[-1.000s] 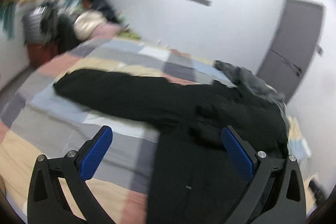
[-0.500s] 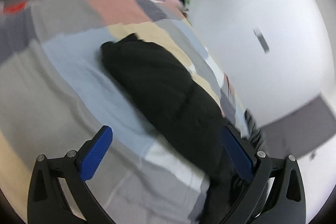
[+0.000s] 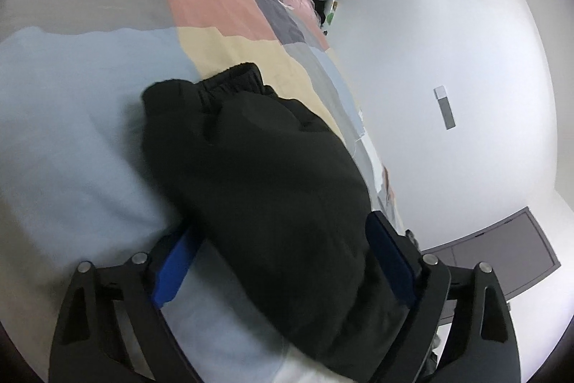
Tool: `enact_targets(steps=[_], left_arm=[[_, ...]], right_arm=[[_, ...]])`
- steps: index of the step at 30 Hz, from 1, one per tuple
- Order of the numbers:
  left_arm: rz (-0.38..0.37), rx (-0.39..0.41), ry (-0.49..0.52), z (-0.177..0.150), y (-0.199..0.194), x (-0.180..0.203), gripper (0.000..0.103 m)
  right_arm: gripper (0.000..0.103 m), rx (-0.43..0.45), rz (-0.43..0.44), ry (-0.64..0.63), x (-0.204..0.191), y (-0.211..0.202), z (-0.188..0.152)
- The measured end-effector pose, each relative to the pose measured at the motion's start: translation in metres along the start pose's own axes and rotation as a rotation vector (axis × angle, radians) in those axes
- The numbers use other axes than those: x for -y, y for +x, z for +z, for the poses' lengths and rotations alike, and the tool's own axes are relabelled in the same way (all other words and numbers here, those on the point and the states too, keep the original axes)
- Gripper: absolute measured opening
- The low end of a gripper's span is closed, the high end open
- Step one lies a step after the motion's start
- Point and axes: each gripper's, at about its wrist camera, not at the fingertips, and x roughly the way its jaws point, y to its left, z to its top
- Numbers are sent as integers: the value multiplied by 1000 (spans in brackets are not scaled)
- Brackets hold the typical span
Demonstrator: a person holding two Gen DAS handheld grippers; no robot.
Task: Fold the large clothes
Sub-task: 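Grasp the other black sleeve cuff with the left tool, then lift the sleeve with the left tool and fold it over the jacket body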
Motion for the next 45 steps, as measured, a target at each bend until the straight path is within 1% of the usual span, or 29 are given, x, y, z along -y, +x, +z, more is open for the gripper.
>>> enact_targets(steps=[1, 5, 6, 7, 8, 9, 10, 11, 13, 14, 16, 19, 22, 27, 29, 33, 35, 37, 40, 43, 44, 45], left_arm=[[5, 2, 1, 1, 2, 0, 86], [10, 32, -13, 5, 5, -3, 64], [19, 30, -12, 6, 7, -4, 62], [31, 29, -4, 6, 7, -3, 53], [43, 34, 8, 6, 6, -2, 40], [53, 44, 22, 6, 4, -1, 33], [65, 70, 43, 4, -2, 3, 23], [67, 92, 69, 2, -8, 9, 16], [94, 113, 120, 0, -15, 21, 11], [108, 124, 131, 0, -19, 25, 9], [123, 151, 121, 0, -29, 30, 7], [156, 187, 138, -1, -47, 42, 6], [192, 206, 197, -1, -63, 64, 5], [219, 227, 278, -8, -91, 108, 4], [231, 237, 322, -14, -105, 131, 4], [265, 250, 431, -32, -125, 179, 4], [255, 261, 489, -44, -139, 206, 4], [244, 272, 516, -55, -151, 225, 4], [237, 278, 568, -71, -162, 258, 4], [229, 286, 628, -89, -168, 293, 4], [223, 289, 646, -95, -169, 303, 4], [199, 294, 682, -106, -171, 317, 4]], right_arm=[[67, -6, -2, -4, -1, 2, 0], [67, -27, -1, -19, -4, 8, -4], [67, -31, -3, -19, -3, 8, -4], [68, -36, -4, -17, -1, 8, -5], [70, -37, -6, -12, 0, 8, -4], [70, -36, -9, -9, 1, 8, -4], [72, -31, -13, -7, 2, 7, -4], [72, -27, -15, -9, 3, 7, -3], [73, -29, -27, -16, 3, 6, -4], [73, -28, -26, -13, 4, 6, -4], [75, -23, -26, -6, 7, 3, -4], [82, -16, -23, -8, 9, -2, -5], [87, -15, -10, -24, 11, -8, -7], [94, 2, 15, -51, 12, -18, -11], [96, 26, 21, -69, 13, -23, -11], [97, 54, 33, -94, 14, -32, -13], [98, 68, 38, -96, 15, -37, -15], [99, 81, 38, -110, 17, -41, -16], [102, 97, 49, -100, 24, -48, -18], [103, 104, 59, -95, 29, -52, -19], [103, 107, 62, -94, 30, -53, -19], [103, 111, 61, -95, 32, -54, -19]])
